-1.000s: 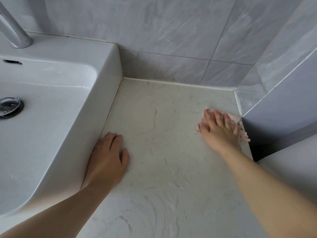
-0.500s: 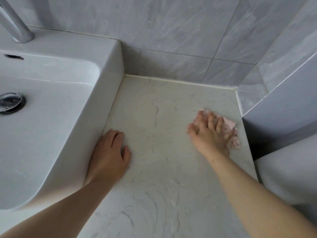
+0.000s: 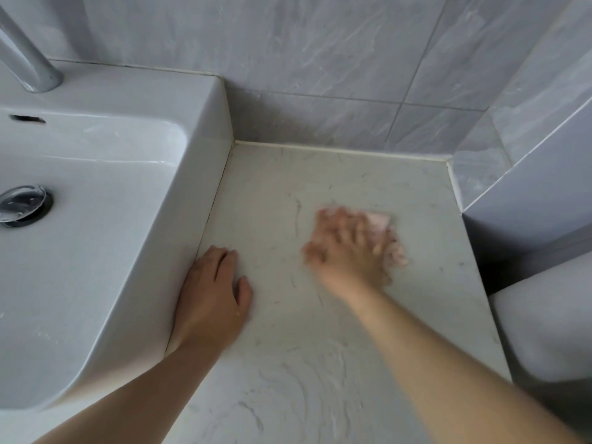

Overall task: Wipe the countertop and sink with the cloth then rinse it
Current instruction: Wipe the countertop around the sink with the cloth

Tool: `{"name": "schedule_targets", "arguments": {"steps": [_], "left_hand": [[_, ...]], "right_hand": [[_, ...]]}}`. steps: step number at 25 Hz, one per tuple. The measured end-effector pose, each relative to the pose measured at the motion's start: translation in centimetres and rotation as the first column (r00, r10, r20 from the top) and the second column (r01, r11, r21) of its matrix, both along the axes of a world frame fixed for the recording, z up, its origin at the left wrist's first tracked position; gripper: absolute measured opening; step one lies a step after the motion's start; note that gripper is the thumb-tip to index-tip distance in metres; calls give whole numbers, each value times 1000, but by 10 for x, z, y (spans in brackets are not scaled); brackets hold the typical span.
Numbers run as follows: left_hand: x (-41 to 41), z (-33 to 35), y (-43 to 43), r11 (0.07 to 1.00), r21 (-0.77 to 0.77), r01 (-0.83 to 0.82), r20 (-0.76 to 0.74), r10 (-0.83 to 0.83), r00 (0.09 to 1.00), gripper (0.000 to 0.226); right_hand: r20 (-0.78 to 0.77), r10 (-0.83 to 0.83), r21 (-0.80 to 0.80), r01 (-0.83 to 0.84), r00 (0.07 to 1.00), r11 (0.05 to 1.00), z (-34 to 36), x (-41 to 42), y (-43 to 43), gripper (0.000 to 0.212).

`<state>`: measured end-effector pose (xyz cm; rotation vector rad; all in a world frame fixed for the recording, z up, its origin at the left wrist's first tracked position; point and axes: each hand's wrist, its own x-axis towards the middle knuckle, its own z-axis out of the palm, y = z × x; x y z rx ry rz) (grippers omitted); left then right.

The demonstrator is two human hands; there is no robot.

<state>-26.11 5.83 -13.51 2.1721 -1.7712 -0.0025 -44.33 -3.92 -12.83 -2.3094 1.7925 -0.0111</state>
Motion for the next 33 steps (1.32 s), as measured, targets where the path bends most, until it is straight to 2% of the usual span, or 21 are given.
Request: {"name": "schedule_targets", "arguments": {"steps": [2, 3, 5, 7, 8, 9, 10, 12, 13, 14, 15, 16, 18, 20, 21, 23, 26, 27, 30, 32, 33], "left_hand": [[0, 0, 1, 1000, 2, 4, -5, -4, 1000, 52], [0, 0, 1, 1000, 6, 1, -6, -1, 1000, 52], [-1, 0, 0, 1000, 0, -7, -2, 7, 1000, 53], [-2, 2, 0, 1000, -8, -7, -7, 7, 1000, 52], [-2, 2, 0, 1000, -15, -2, -5, 2, 1000, 52], [-3, 1, 0, 1000, -24, 0, -2, -1, 1000, 52], [-3, 2, 1, 1000, -24, 0, -3, 0, 1000, 52], [-3, 1, 1, 1000, -19, -6, -11, 5, 1000, 52], [-2, 1, 1, 1000, -21, -3, -12, 3, 1000, 52], [-2, 0, 1, 1000, -22, -1, -10, 0, 1000, 52], [-1, 0, 1, 1000, -18, 0, -8, 0, 1000, 51], [-1, -1, 1, 1000, -14, 1, -6, -1, 1000, 52], [-1, -2, -1, 1000, -16, 2, -2, -2, 1000, 52], [0, -3, -1, 1000, -8, 0, 1, 0, 1000, 52], [0, -3, -1, 1000, -8, -2, 0, 2, 1000, 53], [0, -3, 0, 1000, -8, -1, 4, 1, 1000, 54], [0, -2, -1, 1000, -20, 4, 10, -3, 1000, 53], [0, -2, -2, 999, -32, 3, 10, -3, 1000, 53], [0, -3, 2, 999, -39, -2, 4, 2, 1000, 54], [1, -4, 0, 1000, -18, -7, 29, 7, 1000, 54], [1, -5, -1, 1000, 4, -1, 44, 1, 999, 53]], "right_hand": [[-9, 294, -86, -294, 956, 952, -9, -7, 54, 61], [-20, 338, -106, -338, 941, 935, -9, -29, 66, 59], [-113, 201, -142, -216, 973, 966, -10, -82, 45, 59], [-82, -163, -28, 162, 983, 986, 1, -111, 3, 59], [-83, -289, 35, 293, 954, 955, 3, -104, -8, 59], [-64, -316, 44, 319, 947, 947, 4, -84, -9, 60], [-45, -257, 15, 258, 965, 966, 2, -65, 4, 61], [-37, 13, -95, -16, 999, 995, -6, -47, 52, 63], [-33, 135, -72, -137, 990, 988, -6, -55, 77, 63], [-70, 168, -51, -172, 983, 984, -5, -72, 86, 64], [-106, 152, -78, -161, 983, 984, -5, -93, 76, 63], [-118, 52, -96, -64, 992, 993, -3, -110, 54, 62], [-61, -224, -5, 224, 973, 975, 2, -124, -3, 60], [-54, -339, 74, 342, 939, 937, 9, -110, -24, 60], [-28, -317, 55, 318, 948, 947, 5, -103, -13, 61], [-80, -109, -48, 106, 991, 993, -3, -91, 41, 63], [-108, 105, -108, -117, 989, 987, -5, -96, 85, 66], [-125, 90, -111, -104, 988, 988, -5, -98, 66, 67], [-75, -181, 41, 185, 981, 982, 4, -79, 7, 62], [-60, -131, -3, 131, 990, 991, -1, -55, 22, 63], [-57, -32, -55, 29, 998, 998, -4, -49, 48, 66]]}}
